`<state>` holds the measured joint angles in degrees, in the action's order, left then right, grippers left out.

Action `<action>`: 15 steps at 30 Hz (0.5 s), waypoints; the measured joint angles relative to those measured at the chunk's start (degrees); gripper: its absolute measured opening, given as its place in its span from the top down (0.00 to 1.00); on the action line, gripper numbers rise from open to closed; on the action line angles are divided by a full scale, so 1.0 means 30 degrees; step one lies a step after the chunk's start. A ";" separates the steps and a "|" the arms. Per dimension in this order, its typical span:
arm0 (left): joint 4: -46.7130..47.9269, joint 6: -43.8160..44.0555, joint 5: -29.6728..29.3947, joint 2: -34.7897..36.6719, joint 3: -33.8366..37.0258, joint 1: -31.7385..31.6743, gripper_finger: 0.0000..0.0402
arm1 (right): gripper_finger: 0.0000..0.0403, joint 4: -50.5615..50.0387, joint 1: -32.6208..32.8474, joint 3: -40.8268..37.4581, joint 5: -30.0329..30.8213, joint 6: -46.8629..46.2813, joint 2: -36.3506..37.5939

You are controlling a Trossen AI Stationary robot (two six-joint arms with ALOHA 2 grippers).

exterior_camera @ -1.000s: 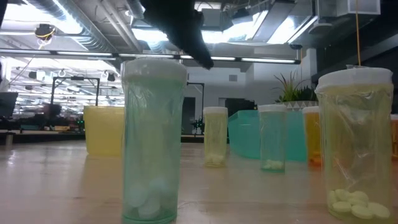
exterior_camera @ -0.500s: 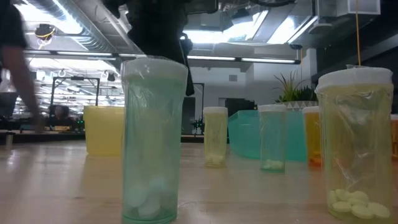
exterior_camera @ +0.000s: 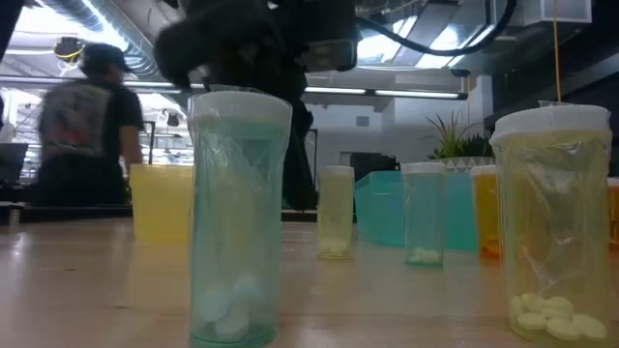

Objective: Pick and place medicine bottles into bin by pill shape (circle, oval)
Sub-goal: Put the top small yellow pill bottle into the yellow bin

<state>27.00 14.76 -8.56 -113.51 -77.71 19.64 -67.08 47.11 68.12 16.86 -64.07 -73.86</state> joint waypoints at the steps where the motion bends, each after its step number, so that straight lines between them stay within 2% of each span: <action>1: 0.0076 -0.0023 -0.0174 -0.0007 0.0000 -0.0013 0.58 | 0.33 -0.0002 0.0000 0.0000 0.0000 0.0006 -0.0002; 15: -0.2453 -0.0648 -0.0481 0.0000 -0.0007 -0.0035 0.58 | 0.33 -0.0002 0.0000 0.0000 0.0000 0.0006 0.0006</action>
<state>19.65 12.82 -10.00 -113.51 -77.73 19.53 -67.09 47.11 68.12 16.86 -64.05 -73.84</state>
